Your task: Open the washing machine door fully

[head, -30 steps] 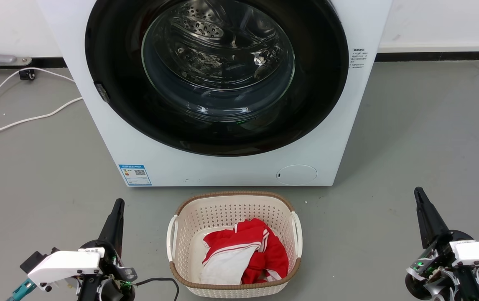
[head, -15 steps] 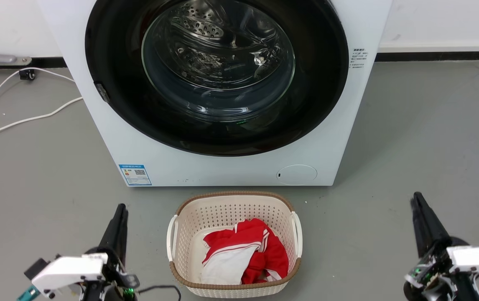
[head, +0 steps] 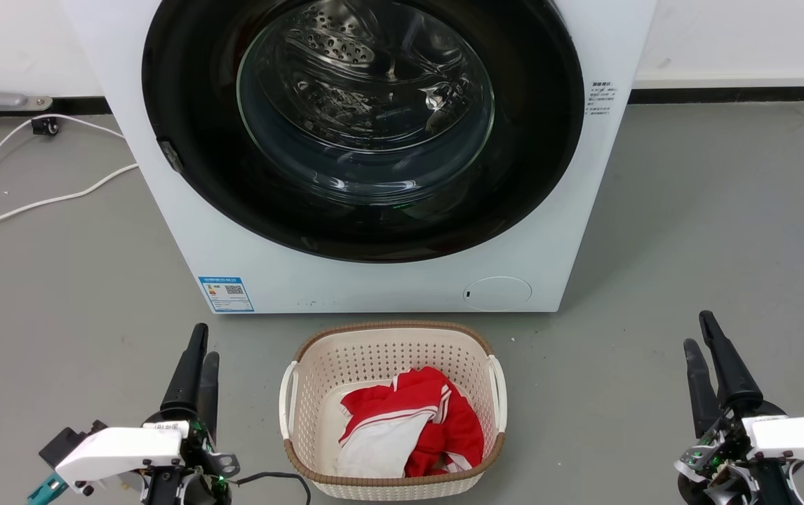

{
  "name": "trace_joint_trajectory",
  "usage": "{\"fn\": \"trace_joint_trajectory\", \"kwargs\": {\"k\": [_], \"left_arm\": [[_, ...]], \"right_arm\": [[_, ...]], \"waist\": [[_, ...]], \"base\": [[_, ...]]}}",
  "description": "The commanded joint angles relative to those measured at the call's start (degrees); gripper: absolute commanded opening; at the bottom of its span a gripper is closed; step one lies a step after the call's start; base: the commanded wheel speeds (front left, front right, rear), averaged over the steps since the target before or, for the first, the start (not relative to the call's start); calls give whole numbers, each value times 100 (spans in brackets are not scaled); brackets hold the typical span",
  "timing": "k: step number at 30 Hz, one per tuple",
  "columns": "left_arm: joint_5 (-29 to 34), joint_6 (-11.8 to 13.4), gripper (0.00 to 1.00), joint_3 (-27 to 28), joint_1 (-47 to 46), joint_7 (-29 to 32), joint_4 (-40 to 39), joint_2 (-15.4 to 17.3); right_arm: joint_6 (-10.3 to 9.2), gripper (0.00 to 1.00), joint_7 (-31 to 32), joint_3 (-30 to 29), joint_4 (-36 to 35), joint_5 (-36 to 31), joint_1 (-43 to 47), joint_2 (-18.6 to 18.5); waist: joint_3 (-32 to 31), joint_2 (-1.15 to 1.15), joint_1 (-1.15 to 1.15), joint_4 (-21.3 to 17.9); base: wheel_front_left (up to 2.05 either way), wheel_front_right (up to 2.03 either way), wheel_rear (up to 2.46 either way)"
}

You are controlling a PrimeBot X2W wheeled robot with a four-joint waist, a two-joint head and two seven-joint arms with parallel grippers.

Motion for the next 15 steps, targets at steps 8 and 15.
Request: {"fn": "trace_joint_trajectory", "kwargs": {"k": [8,15], "left_arm": [[923,-11,100,99,-90,-255,-478,20],[1715,-12,100,145,-77,-393,-727,20]], "right_arm": [[1,100,-238,104,-474,-1479,-30,-4],[1,100,-373,233,-694,-2897,19,1]], "waist": [[0,0,0,-8],[-3,0,0,-8]], "base": [[0,0,0],[0,0,0]]}}
